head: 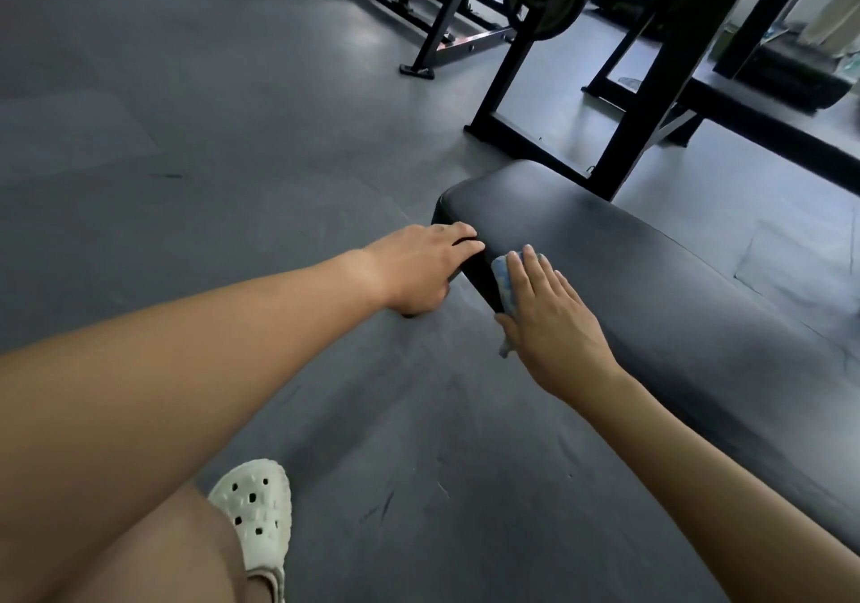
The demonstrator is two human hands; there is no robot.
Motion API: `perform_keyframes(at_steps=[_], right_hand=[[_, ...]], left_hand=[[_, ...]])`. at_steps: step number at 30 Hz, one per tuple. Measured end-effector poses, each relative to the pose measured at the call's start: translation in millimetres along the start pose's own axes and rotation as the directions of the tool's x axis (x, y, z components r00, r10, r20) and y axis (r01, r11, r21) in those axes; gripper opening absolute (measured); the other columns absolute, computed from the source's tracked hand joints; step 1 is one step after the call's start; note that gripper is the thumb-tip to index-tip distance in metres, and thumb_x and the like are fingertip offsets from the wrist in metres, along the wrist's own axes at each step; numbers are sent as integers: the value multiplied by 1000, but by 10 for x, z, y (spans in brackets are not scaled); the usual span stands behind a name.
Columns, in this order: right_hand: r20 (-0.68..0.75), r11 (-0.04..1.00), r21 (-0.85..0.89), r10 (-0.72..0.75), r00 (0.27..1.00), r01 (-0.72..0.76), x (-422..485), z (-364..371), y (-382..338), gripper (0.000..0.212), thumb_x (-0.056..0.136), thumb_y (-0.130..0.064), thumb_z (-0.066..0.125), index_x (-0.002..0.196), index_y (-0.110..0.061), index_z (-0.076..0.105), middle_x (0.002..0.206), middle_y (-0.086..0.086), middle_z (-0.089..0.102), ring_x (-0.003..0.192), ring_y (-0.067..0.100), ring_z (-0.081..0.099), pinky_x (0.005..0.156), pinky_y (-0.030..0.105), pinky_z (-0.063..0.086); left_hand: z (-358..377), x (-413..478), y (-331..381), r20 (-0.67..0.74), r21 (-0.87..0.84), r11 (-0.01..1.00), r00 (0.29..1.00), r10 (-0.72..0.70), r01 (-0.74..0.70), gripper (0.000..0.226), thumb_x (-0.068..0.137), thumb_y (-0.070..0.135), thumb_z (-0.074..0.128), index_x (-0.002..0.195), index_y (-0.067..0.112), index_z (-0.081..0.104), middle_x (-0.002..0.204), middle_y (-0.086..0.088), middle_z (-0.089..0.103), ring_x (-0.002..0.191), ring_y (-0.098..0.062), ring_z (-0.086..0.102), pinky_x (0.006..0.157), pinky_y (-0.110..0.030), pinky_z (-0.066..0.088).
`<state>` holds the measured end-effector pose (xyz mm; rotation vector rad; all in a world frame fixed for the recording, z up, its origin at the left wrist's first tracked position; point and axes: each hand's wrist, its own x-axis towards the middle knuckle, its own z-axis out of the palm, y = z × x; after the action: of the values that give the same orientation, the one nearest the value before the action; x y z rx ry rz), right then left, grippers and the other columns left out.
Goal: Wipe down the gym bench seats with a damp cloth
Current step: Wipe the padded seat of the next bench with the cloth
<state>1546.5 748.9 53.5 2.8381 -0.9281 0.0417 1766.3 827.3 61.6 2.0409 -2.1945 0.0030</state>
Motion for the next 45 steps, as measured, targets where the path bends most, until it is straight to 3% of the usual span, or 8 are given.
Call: perform_keyframes(at_steps=[10,17,22,27,31,34,38,45], right_hand=[[75,963,225,137,988,-151,1170,-19,-319,82,103,-61,31,162,-10,5,170,12,4,157,29,3,127,45,9],[-4,999,30,19,1000,-19,820,16,-288,87,101,-49,51,161,-8,2,170,14,5,157,29,6,128,42,9],[0,997,-73,-3,1000,3,602,29,-227,87,101,-50,51,161,-6,5,170,14,8,157,29,10,128,39,8],[97,982,168,71,993,-86,1149,-52,-263,86,102,-64,34,162,-9,6,171,12,4,158,27,4,128,41,7],[157,957,226,147,976,-181,1516,-105,-305,92,97,-71,28,163,-12,3,171,9,-2,158,25,-2,127,47,2],[162,964,220,117,980,-151,1415,-98,-265,98,94,-76,33,163,-15,-1,171,5,-6,158,22,-5,127,50,1],[121,985,157,54,991,-73,942,-51,-150,96,97,-70,40,163,-17,-5,171,3,-8,158,21,-7,128,48,1],[139,994,103,24,990,-39,325,-119,22,89,98,-75,23,163,-22,-5,170,-4,-10,156,13,-12,127,40,-7]], left_hand=[[-21,147,-275,-8,-42,985,986,-168,168,67,96,19,53,159,11,30,168,-7,24,152,-24,28,119,-42,34],[0,231,-322,-38,-90,980,983,-181,177,60,97,16,50,154,7,36,164,-6,31,146,-26,38,114,-44,39],[34,230,-372,-22,-93,982,986,-166,164,67,99,14,48,161,8,24,169,-3,20,151,-23,31,117,-41,35],[25,191,-411,14,-89,984,988,-155,156,73,99,15,46,164,10,15,172,-3,12,156,-19,21,121,-40,31],[14,193,-426,64,-115,952,959,-277,283,68,96,14,49,160,10,25,160,-11,37,143,-30,42,112,-44,41],[1,160,-468,94,-97,950,953,-289,298,72,96,13,49,162,12,20,158,-12,38,146,-29,38,113,-44,40],[-46,169,-382,-3,-82,970,973,-229,228,60,97,14,51,155,12,34,161,-9,32,149,-26,32,114,-46,39],[-6,180,-230,-20,-61,982,983,-181,179,54,98,12,48,151,4,37,166,-13,23,152,-28,28,117,-43,35]])
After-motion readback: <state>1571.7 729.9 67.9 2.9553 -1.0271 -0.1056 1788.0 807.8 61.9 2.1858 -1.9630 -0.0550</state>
